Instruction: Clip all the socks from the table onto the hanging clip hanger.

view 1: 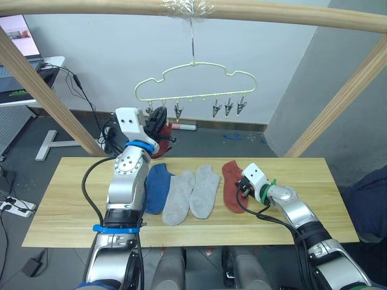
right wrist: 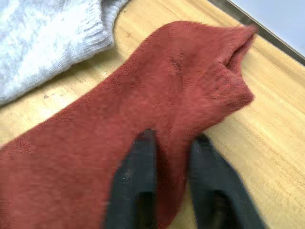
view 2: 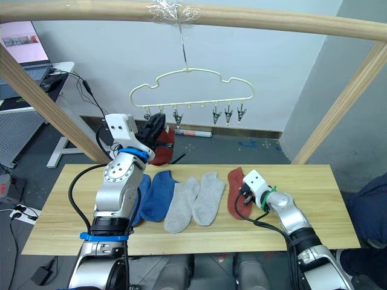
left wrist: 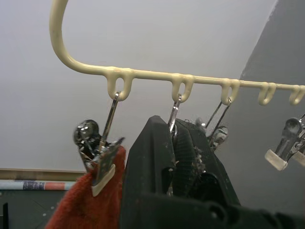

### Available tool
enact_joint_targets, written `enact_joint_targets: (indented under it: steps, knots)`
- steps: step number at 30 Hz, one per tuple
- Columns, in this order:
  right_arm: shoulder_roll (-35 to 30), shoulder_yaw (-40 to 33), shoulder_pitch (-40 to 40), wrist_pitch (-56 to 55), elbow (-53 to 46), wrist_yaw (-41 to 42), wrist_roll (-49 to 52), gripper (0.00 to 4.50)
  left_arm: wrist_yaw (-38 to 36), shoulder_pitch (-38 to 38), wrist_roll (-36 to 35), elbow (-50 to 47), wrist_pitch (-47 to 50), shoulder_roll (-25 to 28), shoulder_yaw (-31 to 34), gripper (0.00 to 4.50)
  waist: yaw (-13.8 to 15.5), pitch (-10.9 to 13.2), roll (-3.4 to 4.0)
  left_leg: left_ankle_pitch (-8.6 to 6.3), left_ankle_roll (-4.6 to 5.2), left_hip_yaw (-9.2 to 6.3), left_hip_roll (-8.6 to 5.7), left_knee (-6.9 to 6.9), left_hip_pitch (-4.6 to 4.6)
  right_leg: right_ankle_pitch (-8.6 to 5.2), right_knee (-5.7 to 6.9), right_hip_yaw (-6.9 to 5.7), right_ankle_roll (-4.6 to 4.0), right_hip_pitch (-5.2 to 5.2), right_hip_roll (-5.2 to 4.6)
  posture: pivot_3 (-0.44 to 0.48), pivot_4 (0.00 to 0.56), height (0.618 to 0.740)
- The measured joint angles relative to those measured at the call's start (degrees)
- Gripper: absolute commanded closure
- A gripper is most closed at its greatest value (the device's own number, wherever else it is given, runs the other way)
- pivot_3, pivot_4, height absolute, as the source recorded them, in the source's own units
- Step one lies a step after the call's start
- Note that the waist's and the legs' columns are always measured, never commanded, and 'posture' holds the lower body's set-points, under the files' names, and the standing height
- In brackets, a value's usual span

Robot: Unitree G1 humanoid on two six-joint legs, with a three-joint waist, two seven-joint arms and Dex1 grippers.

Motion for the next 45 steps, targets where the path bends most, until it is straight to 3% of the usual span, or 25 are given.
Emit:
enact_joint_targets:
  steps: [6, 11, 16, 20, 26, 32, 45]
  knots:
    - [-0.41, -0.97, 4.03, 2.36, -6.07, 0.77, 0.09, 4.49, -2.26, -0.1, -1.13, -1.0, 2.15, 1.91, 0.42, 4.49, -0.1, 0.0, 0.0, 0.01, 0.0, 0.01, 0.01, 0.01, 0.02, 0.0, 0.02, 0.0, 0.0, 0.0, 0.01, 0.09, 0.22, 0.74]
    - [-2.62, -2.36, 7.99, 4.85, -17.31, 3.2, 2.0, 4.49, -3.84, -1.55, -5.43, -0.41, 6.48, 0.99, 1.09, 4.49, -0.18, 0.0, 0.0, 0.01, 0.0, 0.0, 0.01, 0.01, -0.02, 0.0, -0.01, -0.02, 0.01, -0.01, 0.01, 0.083, 0.222, 0.74]
    - [-2.7, -6.3, 12.05, 12.23, -34.23, 8.93, 13.97, 4.49, -5.94, -3.53, -20.44, -1.37, 21.2, -0.02, 7.47, 4.49, -1.16, 0.0, 0.0, 0.01, 0.01, -0.07, 0.06, 0.0, -0.04, -0.01, 0.01, -0.05, 0.01, -0.01, 0.05, 0.071, 0.226, 0.74]
    - [-1.07, -9.68, 12.31, 24.58, -45.36, 10.82, 28.18, 4.49, -5.47, -5.76, -37.42, -0.65, 36.48, 0.72, 16.04, 4.49, -1.76, 0.0, -0.01, 0.01, 0.01, -0.13, 0.11, 0.02, -0.01, -0.01, 0.05, -0.1, 0.01, -0.01, 0.11, 0.071, 0.224, 0.74]
    - [2.96, -11.06, 9.28, 33.14, -46.72, 8.68, 37.04, 4.49, 0.43, -6.84, -55.0, 0.22, 48.6, 1.0, 23.41, 4.49, -1.53, 0.01, -0.01, 0.01, 0.01, -0.15, 0.08, 0.03, -0.09, -0.01, -0.04, -0.1, 0.0, -0.01, 0.1, 0.072, 0.221, 0.74]
    - [7.35, -10.98, 4.09, 33.67, -44.59, 6.61, 38.96, 4.49, 8.13, -6.15, -66.59, -0.15, 53.45, -0.1, 24.66, 4.49, -1.21, 0.01, -0.02, 0.01, 0.01, -0.17, 0.07, 0.03, -0.12, -0.01, -0.07, -0.12, 0.0, -0.01, 0.09, 0.081, 0.224, 0.74]
    - [11.74, -12.41, 0.23, 38.04, -43.88, 3.2, 47.03, 4.49, 11.01, -4.35, -71.35, -1.67, 52.72, 1.82, 22.57, 4.49, -1.05, 0.01, -0.02, 0.01, 0.01, -0.16, 0.07, 0.01, -0.14, -0.01, -0.11, -0.11, -0.01, -0.02, 0.09, 0.098, 0.229, 0.74]
